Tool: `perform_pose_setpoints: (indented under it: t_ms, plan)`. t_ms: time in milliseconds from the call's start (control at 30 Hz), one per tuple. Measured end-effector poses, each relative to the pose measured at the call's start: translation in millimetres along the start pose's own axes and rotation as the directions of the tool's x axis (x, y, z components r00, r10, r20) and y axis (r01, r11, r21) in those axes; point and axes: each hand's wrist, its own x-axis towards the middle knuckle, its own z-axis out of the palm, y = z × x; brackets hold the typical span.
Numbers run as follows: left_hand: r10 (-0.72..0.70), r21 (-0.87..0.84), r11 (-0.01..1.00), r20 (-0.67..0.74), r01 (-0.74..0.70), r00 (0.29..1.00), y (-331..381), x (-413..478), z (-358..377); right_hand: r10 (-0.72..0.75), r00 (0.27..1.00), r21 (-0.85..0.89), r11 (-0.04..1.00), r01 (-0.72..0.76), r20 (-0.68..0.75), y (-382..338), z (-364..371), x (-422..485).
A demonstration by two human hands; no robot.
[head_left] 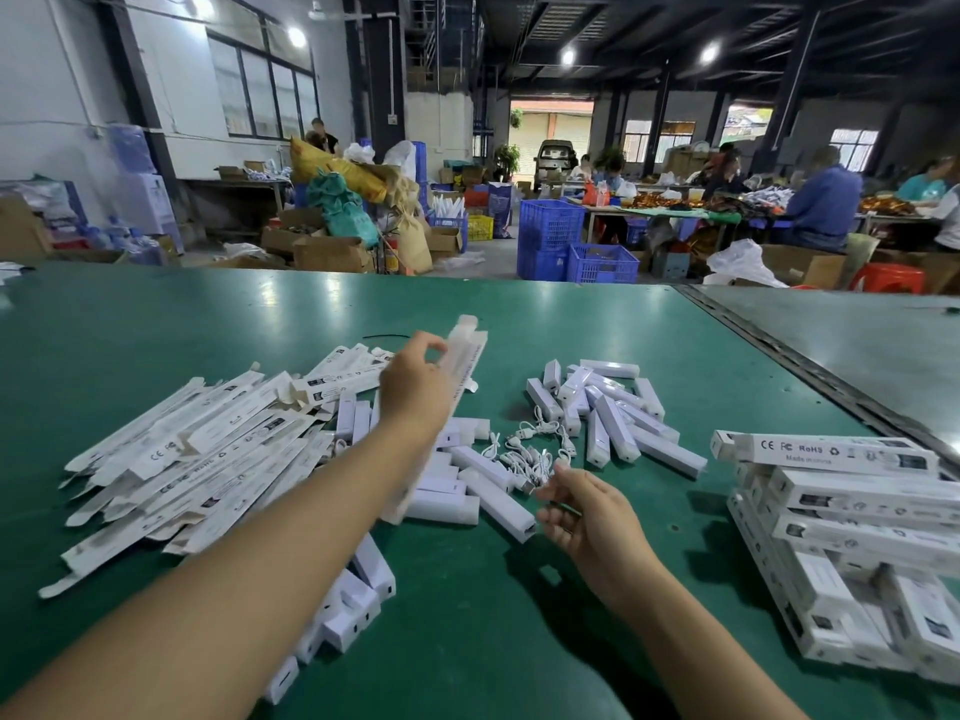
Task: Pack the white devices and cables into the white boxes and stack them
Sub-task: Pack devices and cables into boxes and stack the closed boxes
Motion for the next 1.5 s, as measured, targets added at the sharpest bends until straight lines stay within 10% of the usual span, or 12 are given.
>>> perform_pose_setpoints:
  t_ms: [300, 633, 1200, 1500]
  plan:
    - [-0.080, -0.681, 0.692, 0.257, 0.240, 0.963, 5, -75, 32, 0.075, 0.908, -0.179, 0.984, 0.000, 0.413, -6, 18, -26]
    - [-0.218, -0.871, 0.380, 0.242, 0.311, 0.945, -15, -83, 36, 0.057, 0.911, -0.284, 0.956, 0.068, 0.408, -4, 13, -23]
    - [-0.241, -0.879, 0.371, 0.219, 0.298, 0.946, -22, -88, 38, -0.091, 0.932, -0.451, 0.856, 0.254, 0.352, 3, 9, -21]
    - [0.170, -0.529, 0.847, 0.191, -0.044, 0.967, -39, -111, 53, -0.240, 0.971, -0.177, 0.956, 0.235, -0.008, -14, -2, -11]
